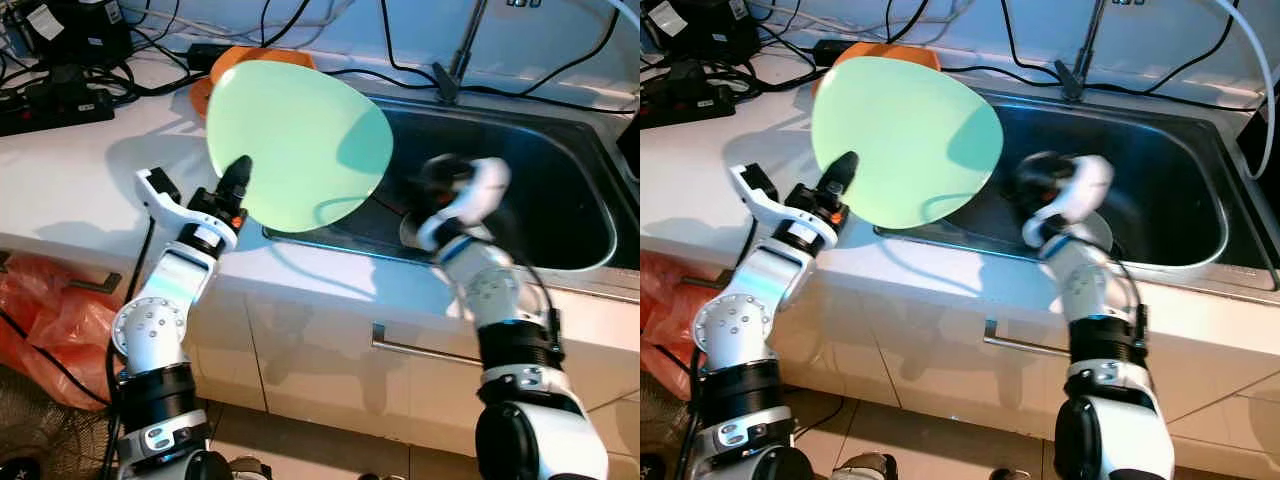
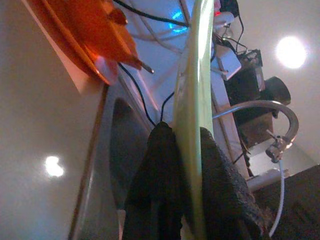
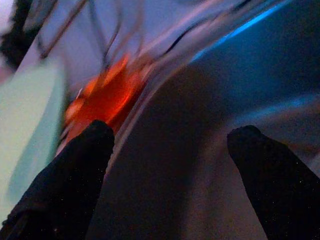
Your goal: Kitchen organization
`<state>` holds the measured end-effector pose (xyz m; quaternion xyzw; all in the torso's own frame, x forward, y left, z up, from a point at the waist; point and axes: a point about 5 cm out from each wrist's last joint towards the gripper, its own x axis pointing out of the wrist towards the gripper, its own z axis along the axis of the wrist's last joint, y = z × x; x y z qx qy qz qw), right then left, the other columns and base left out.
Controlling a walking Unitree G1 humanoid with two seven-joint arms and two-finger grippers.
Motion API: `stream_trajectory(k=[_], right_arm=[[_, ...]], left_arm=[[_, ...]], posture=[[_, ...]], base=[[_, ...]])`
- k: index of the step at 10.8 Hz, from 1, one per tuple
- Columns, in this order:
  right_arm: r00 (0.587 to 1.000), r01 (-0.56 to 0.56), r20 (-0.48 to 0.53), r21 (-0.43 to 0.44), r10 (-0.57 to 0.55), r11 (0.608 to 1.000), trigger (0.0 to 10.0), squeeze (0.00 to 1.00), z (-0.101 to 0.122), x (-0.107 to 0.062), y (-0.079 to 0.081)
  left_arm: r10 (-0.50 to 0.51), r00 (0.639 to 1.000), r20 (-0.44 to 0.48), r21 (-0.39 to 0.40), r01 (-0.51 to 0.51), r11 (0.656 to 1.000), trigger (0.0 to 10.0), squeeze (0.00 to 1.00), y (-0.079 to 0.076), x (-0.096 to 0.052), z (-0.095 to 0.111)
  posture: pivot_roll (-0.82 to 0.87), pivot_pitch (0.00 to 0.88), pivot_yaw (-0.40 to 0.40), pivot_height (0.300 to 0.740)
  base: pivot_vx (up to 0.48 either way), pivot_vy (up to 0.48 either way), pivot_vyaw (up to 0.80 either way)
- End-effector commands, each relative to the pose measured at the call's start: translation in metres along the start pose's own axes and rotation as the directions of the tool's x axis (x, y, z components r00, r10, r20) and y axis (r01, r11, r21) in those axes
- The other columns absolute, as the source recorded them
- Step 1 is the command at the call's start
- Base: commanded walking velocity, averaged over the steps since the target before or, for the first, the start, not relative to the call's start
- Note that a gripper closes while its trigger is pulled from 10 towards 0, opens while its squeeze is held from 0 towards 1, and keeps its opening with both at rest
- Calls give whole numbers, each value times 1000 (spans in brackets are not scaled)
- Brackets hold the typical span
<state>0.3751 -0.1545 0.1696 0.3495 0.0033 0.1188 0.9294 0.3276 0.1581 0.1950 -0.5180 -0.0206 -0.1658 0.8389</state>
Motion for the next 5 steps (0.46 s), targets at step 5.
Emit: stream_trajectory(k=[5], right_arm=[[995, -47, 94, 53, 42, 997, 10000, 0, 14, 5, 13]], left_arm=[[-57, 998, -8, -1, 57, 998, 0, 0, -10, 6, -2]], posture=[[155, 76, -24, 740]], base=[[0, 0, 0]])
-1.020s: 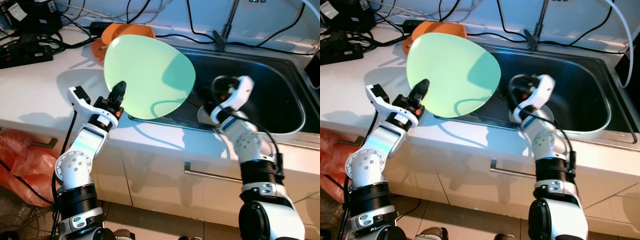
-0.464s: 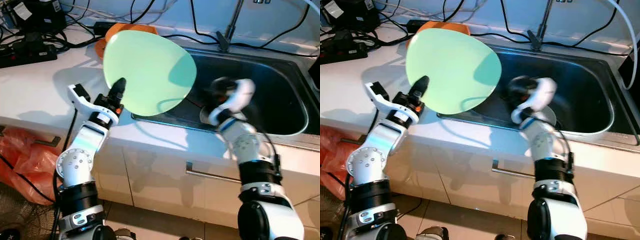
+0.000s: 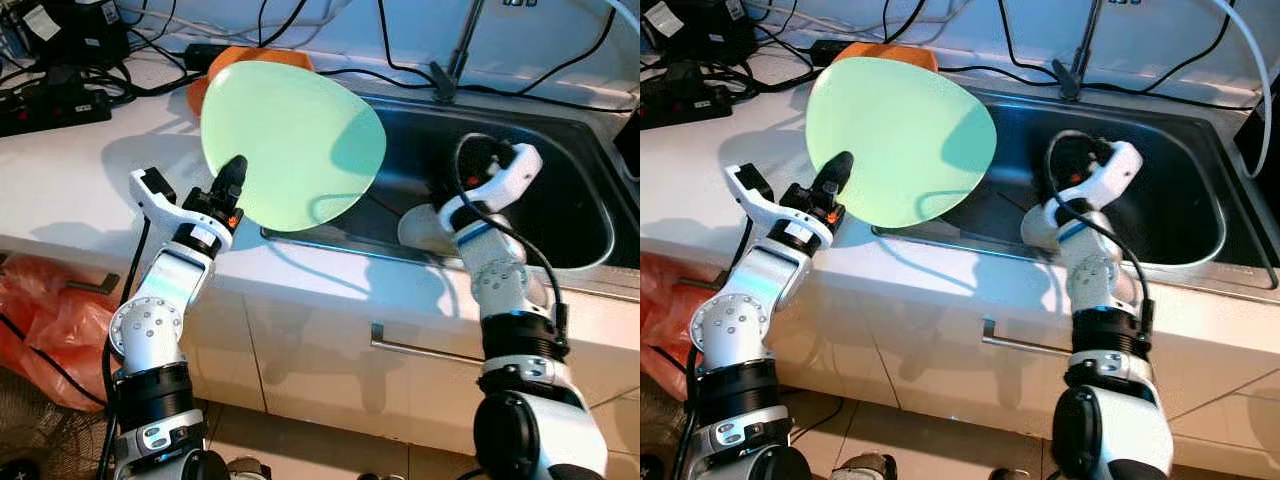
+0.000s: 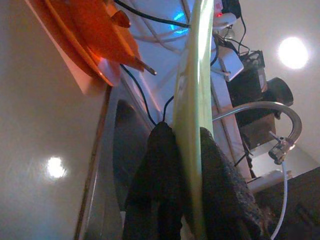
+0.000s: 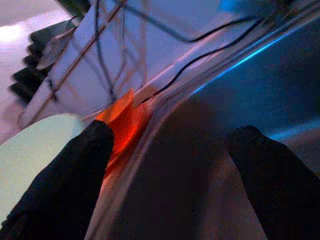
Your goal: Kitchen organization
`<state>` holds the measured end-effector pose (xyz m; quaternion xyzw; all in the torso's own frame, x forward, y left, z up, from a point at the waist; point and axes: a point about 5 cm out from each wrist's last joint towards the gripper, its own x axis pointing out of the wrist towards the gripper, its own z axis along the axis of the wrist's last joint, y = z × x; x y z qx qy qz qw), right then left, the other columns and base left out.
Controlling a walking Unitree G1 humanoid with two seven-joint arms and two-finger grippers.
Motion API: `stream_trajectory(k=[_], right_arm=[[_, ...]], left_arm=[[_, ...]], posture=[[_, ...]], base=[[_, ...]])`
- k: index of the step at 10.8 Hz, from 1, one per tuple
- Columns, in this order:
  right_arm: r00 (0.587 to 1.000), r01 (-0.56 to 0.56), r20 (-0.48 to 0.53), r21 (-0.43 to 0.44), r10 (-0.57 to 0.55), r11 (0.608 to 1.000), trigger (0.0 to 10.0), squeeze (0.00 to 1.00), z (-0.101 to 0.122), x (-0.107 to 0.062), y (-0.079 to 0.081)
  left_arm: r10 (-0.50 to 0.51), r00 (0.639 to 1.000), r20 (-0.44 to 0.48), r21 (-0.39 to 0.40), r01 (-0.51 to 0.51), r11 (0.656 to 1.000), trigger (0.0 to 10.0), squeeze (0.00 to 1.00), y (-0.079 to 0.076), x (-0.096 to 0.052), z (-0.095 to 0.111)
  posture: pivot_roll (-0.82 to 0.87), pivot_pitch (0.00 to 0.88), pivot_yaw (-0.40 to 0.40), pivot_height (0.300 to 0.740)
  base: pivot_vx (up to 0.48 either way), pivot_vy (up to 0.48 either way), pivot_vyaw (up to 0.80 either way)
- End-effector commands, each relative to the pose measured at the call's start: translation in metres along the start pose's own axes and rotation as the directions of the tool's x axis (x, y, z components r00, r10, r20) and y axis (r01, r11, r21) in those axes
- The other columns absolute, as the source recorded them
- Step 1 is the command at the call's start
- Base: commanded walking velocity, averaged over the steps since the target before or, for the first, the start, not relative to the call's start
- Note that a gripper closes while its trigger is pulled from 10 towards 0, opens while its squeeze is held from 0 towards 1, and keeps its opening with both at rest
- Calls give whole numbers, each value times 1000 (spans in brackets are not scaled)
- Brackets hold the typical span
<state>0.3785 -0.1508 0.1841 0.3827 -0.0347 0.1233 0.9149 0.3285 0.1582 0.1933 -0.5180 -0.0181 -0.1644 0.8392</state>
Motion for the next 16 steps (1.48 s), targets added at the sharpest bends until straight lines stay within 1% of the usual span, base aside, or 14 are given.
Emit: stream_trajectory(k=[1, 2, 3, 6, 9, 10, 11, 12, 13, 14, 16], right_arm=[[998, -61, -13, 19, 61, 998, 10000, 0, 0, 0, 7], [997, -78, -20, 27, 79, 997, 10000, 0, -2, -1, 9], [984, -163, -64, 54, 167, 985, 10000, 0, -9, -3, 18], [969, -211, -113, 79, 219, 974, 10000, 0, -17, -7, 21], [966, -200, -153, 81, 210, 976, 10000, 0, -23, -9, 18], [964, -189, -170, 96, 204, 977, 10000, 0, -28, -9, 18], [953, -225, -184, 109, 242, 968, 1451, 0, -32, -9, 24], [947, -240, -189, 114, 258, 964, 1451, 0, -33, -8, 26], [942, -253, -194, 125, 273, 959, 0, 0, -33, -8, 27], [936, -268, -200, 126, 290, 955, 0, 0, -33, -9, 30], [933, -272, -209, 124, 293, 954, 0, 0, -34, -10, 29]], left_arm=[[-66, 998, -12, -3, 66, 998, 0, 0, -11, 7, -3], [-67, 998, -13, -4, 67, 998, 0, 0, -11, 7, -3], [-70, 997, -17, -10, 69, 998, 0, 0, -12, 8, -5], [-76, 997, -19, -11, 76, 997, 0, 0, -13, 8, -4], [-86, 996, -12, -14, 86, 996, 0, 0, -15, 8, -3], [-96, 995, -15, -21, 96, 995, 0, 0, -17, 8, -4], [-117, 992, -35, -36, 116, 993, 0, 0, -20, 8, -8], [-123, 991, -46, -43, 121, 992, 0, 0, -21, 7, -10], [-133, 989, -65, -48, 131, 990, 0, 0, -21, 6, -13], [-147, 985, -89, -55, 143, 988, 0, 0, -23, 5, -16], [-150, 983, -102, -66, 143, 987, 0, 0, -22, 4, -20]], posture=[[155, 75, -25, 740], [155, 75, -25, 740], [151, 74, -24, 740], [152, 71, -23, 740], [153, 71, -24, 740], [156, 72, -26, 740], [156, 72, -25, 740], [156, 72, -25, 740], [155, 72, -25, 740], [153, 72, -25, 740], [149, 71, -24, 740]], base=[[0, 0, 0], [0, 0, 0], [0, 0, 0], [0, 0, 0], [0, 0, 0], [0, 0, 0], [0, 0, 0], [0, 0, 0], [0, 0, 0], [0, 0, 0], [0, 0, 0]])
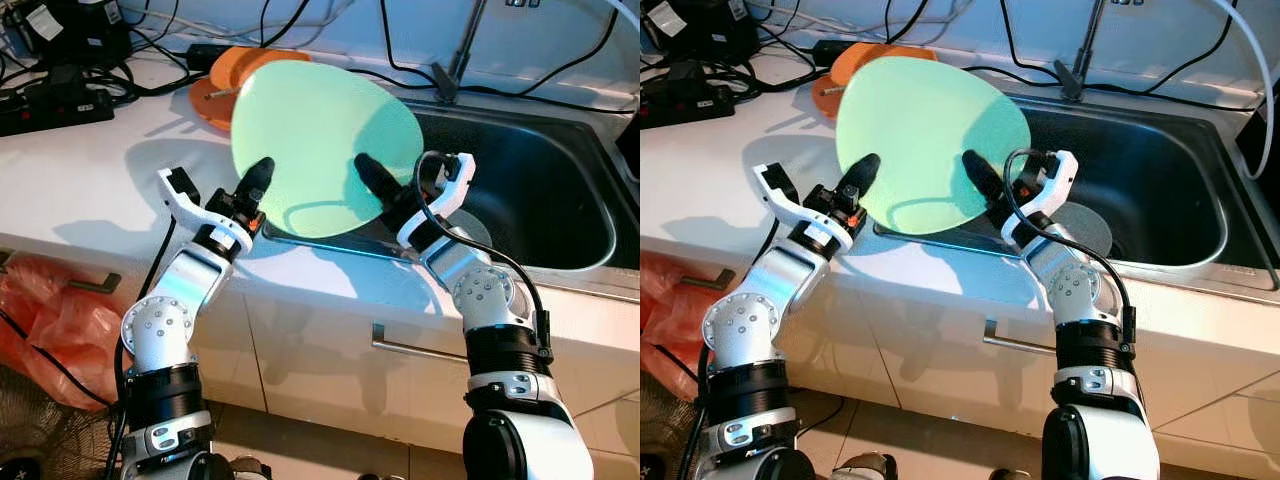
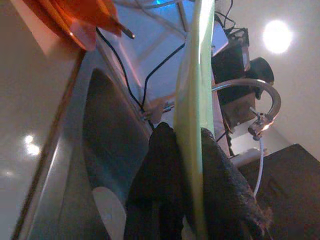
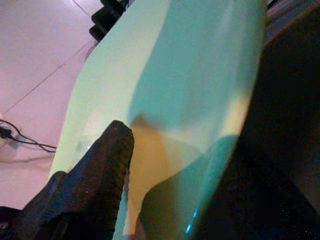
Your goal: Kitchen organization
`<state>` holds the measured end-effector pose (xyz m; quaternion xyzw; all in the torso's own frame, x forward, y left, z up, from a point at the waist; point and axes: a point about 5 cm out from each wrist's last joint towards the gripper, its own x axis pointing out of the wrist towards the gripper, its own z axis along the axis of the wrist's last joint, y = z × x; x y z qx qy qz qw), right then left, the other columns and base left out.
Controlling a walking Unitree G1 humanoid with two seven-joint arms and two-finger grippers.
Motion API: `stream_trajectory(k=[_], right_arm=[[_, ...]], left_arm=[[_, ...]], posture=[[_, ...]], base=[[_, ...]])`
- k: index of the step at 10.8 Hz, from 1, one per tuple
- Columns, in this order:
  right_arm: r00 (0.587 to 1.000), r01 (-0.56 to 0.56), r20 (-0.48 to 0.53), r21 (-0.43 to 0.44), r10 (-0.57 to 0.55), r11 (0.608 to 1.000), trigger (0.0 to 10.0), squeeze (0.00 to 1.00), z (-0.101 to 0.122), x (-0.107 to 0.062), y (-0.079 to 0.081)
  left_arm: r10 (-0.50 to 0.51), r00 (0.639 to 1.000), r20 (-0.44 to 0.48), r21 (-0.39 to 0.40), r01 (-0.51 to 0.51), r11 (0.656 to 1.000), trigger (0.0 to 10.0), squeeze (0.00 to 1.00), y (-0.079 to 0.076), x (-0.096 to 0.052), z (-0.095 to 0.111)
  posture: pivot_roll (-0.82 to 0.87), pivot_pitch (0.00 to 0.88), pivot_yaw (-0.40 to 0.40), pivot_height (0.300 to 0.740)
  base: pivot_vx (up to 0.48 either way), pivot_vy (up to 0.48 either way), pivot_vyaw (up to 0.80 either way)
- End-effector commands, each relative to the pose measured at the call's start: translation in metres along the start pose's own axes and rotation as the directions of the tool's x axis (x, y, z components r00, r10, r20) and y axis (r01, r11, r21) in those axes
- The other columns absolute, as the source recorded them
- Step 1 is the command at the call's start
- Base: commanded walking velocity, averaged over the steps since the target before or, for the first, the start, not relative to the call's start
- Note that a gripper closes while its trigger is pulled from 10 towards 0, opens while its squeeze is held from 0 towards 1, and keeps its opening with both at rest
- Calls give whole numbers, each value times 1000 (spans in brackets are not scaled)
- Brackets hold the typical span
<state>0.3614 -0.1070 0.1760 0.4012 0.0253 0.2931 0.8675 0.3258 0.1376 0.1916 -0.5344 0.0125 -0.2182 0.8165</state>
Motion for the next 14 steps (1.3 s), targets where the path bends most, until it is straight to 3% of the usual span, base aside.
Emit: stream_trajectory(k=[1, 3, 4, 5, 7, 8, 13, 14], right_arm=[[1000, -8, 2, -5, 8, 1000, 0, 0, 3, -3, 0], [1000, 4, -3, -2, -4, 1000, 0, 0, 3, -4, -1], [1000, 11, -3, 2, -11, 1000, 0, 0, 3, -5, -2], [1000, 18, -5, 6, -18, 1000, 0, 0, 3, -6, -3], [999, 38, -6, 14, -37, 999, 0, 0, 3, -6, -5], [999, 40, -5, 14, -40, 999, 0, 0, 4, -6, -6], [995, 99, 25, 18, -100, 995, 0, 0, 15, -6, -12], [990, 134, 44, 21, -135, 991, 0, 0, 19, -6, -15]], left_arm=[[-79, 997, -16, 7, 79, 997, 0, 0, -14, 2, -2], [-66, 997, -37, 9, 66, 998, 0, 0, -11, 1, -3], [-48, 998, -48, 20, 49, 999, 3922, 0, -8, 1, -4], [-33, 997, -67, 39, 36, 999, 10000, 0, -6, 1, -7], [-2, 994, -110, 79, 11, 997, 10000, 0, -2, -1, -12], [4, 994, -112, 79, 5, 997, 10000, 1000, -2, -1, -14], [-7, 985, -172, 127, 29, 991, 10000, 1000, -3, -4, -24], [-15, 978, -207, 196, 56, 979, 10000, 1000, -8, -5, -27]], posture=[[149, 73, -26, 740], [145, 76, -26, 740], [144, 78, -27, 740], [143, 78, -28, 740], [143, 78, -28, 740], [142, 79, -32, 740], [142, 80, -45, 740], [144, 81, -49, 740]], base=[[0, 0, 0], [0, 0, 0], [0, 0, 0], [0, 0, 0], [0, 0, 0], [0, 0, 0], [0, 0, 0], [0, 0, 0]])
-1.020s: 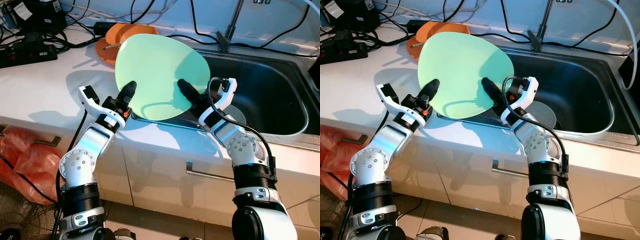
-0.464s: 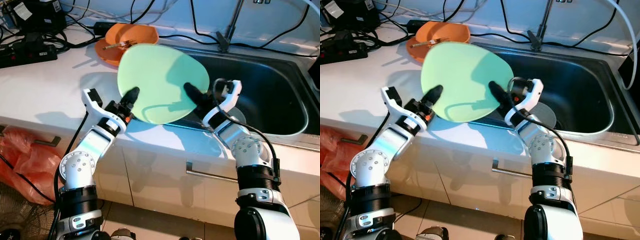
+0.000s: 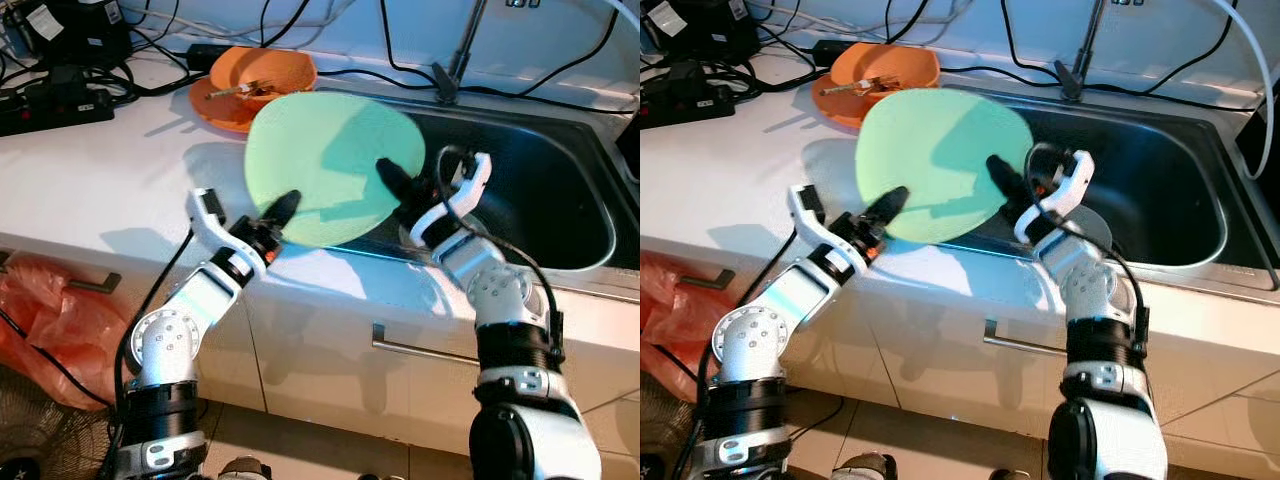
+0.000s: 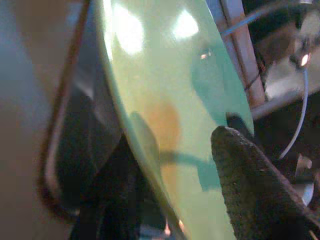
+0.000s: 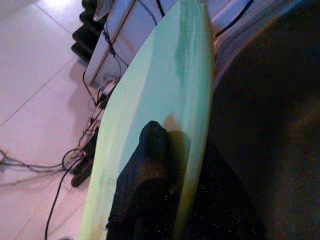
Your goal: Kitchen organization
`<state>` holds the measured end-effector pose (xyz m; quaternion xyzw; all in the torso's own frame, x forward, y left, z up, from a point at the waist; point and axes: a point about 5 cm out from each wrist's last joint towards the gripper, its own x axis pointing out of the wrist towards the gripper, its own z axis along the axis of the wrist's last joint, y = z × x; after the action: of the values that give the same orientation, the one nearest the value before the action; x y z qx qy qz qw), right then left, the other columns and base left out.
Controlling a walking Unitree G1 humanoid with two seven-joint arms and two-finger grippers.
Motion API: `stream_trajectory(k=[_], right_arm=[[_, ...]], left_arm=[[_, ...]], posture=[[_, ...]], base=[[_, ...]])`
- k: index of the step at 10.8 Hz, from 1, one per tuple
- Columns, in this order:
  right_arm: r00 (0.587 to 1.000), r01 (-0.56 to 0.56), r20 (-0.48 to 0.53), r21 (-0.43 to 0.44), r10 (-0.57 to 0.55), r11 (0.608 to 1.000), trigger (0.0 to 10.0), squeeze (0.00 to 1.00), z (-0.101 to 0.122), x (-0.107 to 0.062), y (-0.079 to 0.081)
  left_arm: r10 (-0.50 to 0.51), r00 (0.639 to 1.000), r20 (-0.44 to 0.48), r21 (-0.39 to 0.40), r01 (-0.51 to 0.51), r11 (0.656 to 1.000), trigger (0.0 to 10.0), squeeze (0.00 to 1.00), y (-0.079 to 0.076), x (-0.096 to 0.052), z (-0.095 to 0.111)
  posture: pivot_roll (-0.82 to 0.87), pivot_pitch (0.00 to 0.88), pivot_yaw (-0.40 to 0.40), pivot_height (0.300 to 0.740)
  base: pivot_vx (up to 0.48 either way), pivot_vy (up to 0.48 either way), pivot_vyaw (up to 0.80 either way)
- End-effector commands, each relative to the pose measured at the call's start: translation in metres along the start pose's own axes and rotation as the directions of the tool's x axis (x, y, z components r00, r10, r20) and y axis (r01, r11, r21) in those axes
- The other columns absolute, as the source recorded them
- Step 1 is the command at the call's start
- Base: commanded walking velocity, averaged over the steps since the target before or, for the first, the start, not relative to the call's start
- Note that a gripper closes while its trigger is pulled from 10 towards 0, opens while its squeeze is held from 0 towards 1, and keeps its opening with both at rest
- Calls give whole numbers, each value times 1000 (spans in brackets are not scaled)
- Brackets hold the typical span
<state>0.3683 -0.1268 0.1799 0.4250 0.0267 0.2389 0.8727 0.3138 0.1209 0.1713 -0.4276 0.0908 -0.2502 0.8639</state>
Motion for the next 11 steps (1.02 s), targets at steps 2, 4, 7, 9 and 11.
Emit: stream_trajectory(k=[2, 4, 7, 9, 11], right_arm=[[994, 107, 33, -19, -107, 994, 0, 0, 7, 0, -11], [971, 220, 104, -14, -217, 975, 0, 0, 17, -3, -26], [928, 327, 198, -23, -316, 945, 0, 0, 38, -11, -43], [854, 488, 249, -71, -458, 870, 0, 0, 53, -24, -64], [805, 592, 210, -204, -556, 780, 0, 0, 49, -30, -77]], left_arm=[[-97, 995, -26, 99, 99, 990, 10000, 1000, -21, 0, 1], [-100, 994, -47, 155, 106, 982, 10000, 1000, -23, -5, 1], [-77, 995, -65, 251, 91, 964, 10000, 1000, -21, -9, -1], [-51, 995, -85, 334, 77, 939, 10000, 1000, -20, -10, -5], [6, 991, -137, 505, 64, 861, 10000, 1000, -15, -9, -10]], posture=[[155, 84, -51, 740], [163, 85, -49, 740], [162, 85, -51, 740], [157, 84, -53, 740], [160, 82, -54, 740]], base=[[0, 0, 0], [0, 0, 0], [0, 0, 0], [0, 0, 0], [0, 0, 0]])
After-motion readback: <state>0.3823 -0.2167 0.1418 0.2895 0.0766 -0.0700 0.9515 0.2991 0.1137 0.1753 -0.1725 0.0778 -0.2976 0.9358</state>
